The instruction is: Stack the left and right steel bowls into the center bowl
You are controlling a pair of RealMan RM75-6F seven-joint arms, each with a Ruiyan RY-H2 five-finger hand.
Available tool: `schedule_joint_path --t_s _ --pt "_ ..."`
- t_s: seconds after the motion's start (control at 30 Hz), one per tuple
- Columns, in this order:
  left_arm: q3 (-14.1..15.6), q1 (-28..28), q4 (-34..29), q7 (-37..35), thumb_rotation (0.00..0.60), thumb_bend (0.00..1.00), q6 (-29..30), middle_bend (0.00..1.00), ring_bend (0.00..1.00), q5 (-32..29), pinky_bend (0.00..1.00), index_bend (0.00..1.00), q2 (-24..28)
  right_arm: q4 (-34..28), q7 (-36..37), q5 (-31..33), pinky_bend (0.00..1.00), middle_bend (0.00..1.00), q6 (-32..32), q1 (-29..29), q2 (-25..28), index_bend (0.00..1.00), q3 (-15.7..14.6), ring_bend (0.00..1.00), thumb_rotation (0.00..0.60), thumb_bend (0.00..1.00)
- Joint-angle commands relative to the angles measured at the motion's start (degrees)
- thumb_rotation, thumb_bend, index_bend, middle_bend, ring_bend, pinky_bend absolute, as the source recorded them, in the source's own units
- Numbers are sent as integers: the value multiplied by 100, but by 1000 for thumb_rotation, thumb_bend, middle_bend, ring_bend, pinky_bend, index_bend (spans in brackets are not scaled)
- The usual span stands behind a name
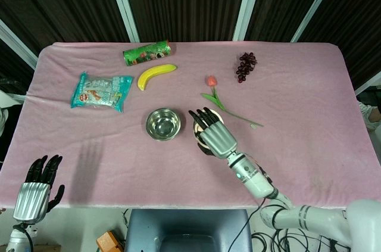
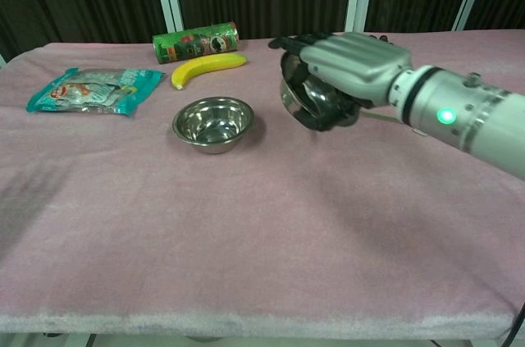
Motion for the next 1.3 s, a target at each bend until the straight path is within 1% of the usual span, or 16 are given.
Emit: schedule_joint_path --t_s 0.03,0.17,0.33,0.6,0.67,0.7,0.77,0.8,0.83,0.9,0.93,0.97,1.07,1.2,1.27,1.3 --pt "-39 14 -1 -28 600 417 -4 93 38 -20 111 0 17 102 -601 660 0 93 -299 656 -550 817 591 0 600 615" --pt "-109 26 -9 -135 600 418 -29 93 38 -67 112 0 73 724 -817 1178 0 111 -408 1305 -1345 817 952 0 600 614" --pt "-165 43 -26 -281 600 417 -76 93 38 -121 111 0 145 1528 -1440 1509 0 112 -549 1972 -1966 814 1010 0 600 614" --pt "-221 85 -49 -414 600 418 -33 93 40 -95 112 0 210 2362 -1875 2117 0 112 -578 2392 -2567 790 1007 0 600 614" --pt "-238 94 -51 -429 600 418 -26 93 40 -98 112 0 218 2500 -2023 2283 0 112 -637 2436 -2621 755 977 0 600 614" --pt "-247 99 -47 -439 600 418 -21 93 40 -97 112 0 221 2574 -2161 2418 0 108 -666 2459 -2647 711 965 0 600 614" --pt "-258 102 -42 -451 600 418 -27 93 40 -99 112 0 223 2624 -2348 2651 0 69 -703 2478 -2663 545 973 0 600 614" --pt "-263 104 -41 -459 600 418 -28 93 40 -95 112 0 225 2585 -2413 2792 0 38 -726 2474 -2640 428 991 0 600 607" --pt "-267 106 -39 -466 600 418 -26 93 40 -90 112 0 228 2516 -2416 2858 0 14 -735 2457 -2596 310 995 0 600 584" --pt "-272 115 -40 -476 600 418 -12 93 40 -74 111 0 236 2213 -2375 2951 0 0 -718 2344 -2402 134 952 0 600 514" --pt "-272 120 -38 -475 600 418 0 93 40 -62 111 0 239 2015 -2377 2992 0 0 -703 2267 -2272 57 913 0 600 467" --pt "-272 127 -38 -472 600 418 9 93 40 -53 111 0 242 1773 -2393 3029 0 0 -681 2178 -2110 26 859 0 600 440" --pt "-268 141 -44 -460 600 418 28 93 40 -21 111 0 246 836 -2503 3039 0 0 -482 1838 -1428 0 614 0 600 363" --pt "-242 149 -70 -373 600 418 -3 93 40 15 112 0 249 -637 -2485 3040 0 0 -179 1281 -230 0 285 0 600 342" --pt "-230 160 -111 -331 600 418 2 93 40 36 111 0 269 -1327 -2370 2864 0 0 15 968 373 0 89 0 600 342" --pt "-220 170 -142 -297 600 417 29 93 40 69 111 0 290 -1796 -2266 2598 0 0 226 686 820 0 -122 0 600 341"
